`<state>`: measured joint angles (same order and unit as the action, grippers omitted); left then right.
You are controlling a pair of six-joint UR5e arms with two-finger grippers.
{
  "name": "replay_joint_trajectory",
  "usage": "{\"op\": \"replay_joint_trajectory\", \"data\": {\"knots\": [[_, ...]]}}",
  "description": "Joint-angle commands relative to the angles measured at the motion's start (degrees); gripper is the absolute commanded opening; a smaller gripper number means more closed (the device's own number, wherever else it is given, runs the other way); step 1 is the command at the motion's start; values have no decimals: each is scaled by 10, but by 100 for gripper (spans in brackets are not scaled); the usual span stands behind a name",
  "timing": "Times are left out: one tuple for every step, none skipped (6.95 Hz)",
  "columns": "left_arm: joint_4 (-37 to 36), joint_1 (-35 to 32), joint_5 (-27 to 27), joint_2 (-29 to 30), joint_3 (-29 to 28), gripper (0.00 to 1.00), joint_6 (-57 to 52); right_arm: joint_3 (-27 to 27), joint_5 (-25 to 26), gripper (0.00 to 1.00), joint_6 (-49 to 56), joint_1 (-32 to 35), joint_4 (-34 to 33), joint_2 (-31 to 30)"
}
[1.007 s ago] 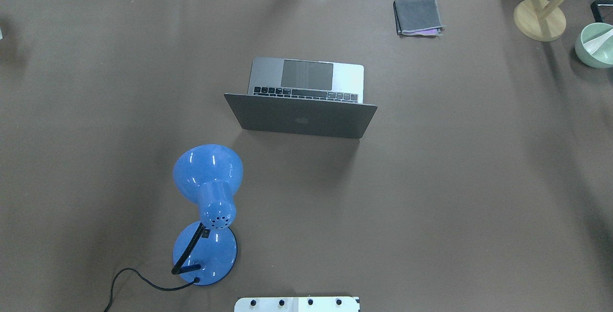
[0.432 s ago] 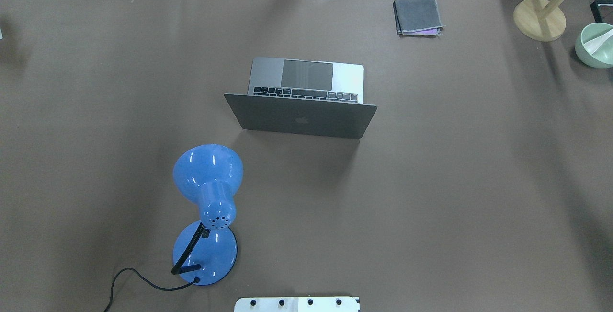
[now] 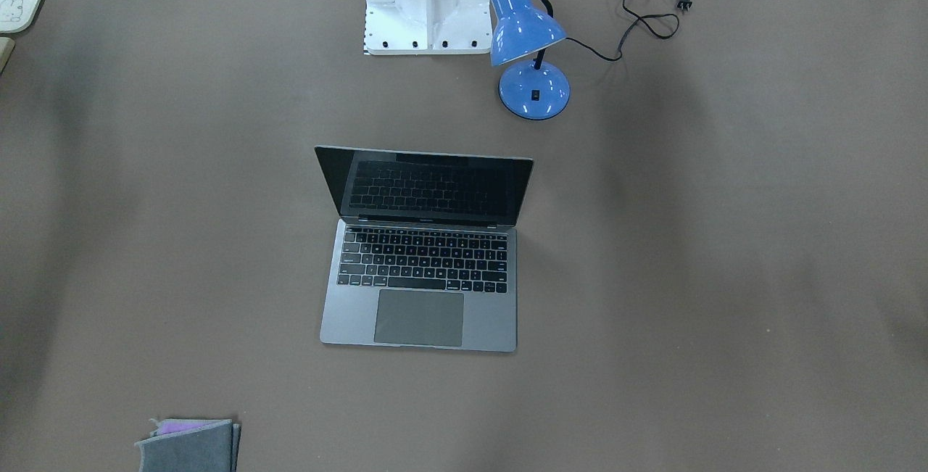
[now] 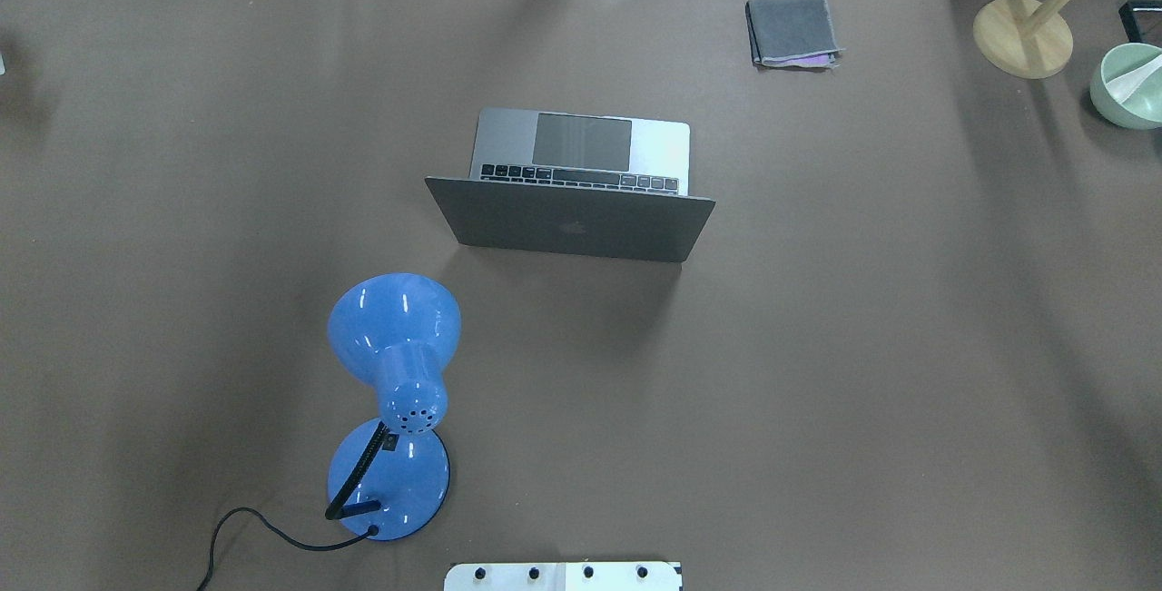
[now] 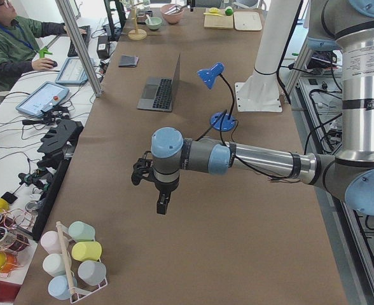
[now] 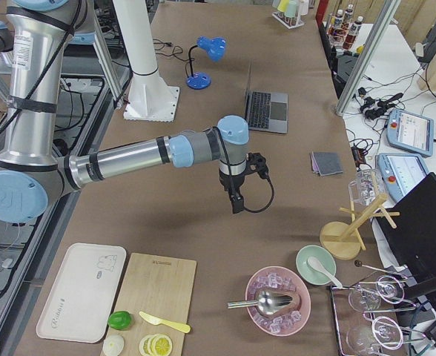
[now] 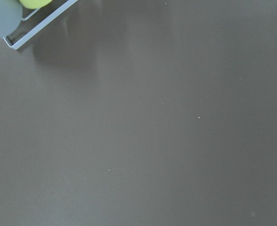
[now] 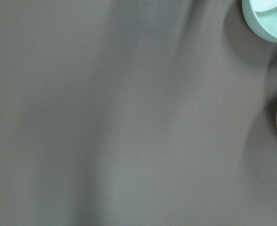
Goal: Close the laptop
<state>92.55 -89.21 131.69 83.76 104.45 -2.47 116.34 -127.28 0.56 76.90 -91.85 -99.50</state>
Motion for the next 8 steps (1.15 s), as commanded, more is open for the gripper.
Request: {"op": "replay_joint_trajectory", "data": {"knots": [[124,1,-4,4,-7,98,0,41,0,100,-1,0,0,4],[195,1,-3,26,-45,98,1,39,0,100,0,0,0,13],[225,1,-2,34,-63,98,0,39,0,100,1,0,0,22],[244,1,1,35,-62,98,-2,41,0,100,0,0,0,23],[246,1,1,36,-55,98,1,53,0,100,-5,0,0,23],[246,2,1,37,-53,99,4,68,-3,100,-49,-1,0,23],[256,4,2,38,-53,98,26,72,-11,95,-76,-7,0,30],[291,10,2,38,-56,81,49,73,-38,73,-98,-13,0,33]]}}
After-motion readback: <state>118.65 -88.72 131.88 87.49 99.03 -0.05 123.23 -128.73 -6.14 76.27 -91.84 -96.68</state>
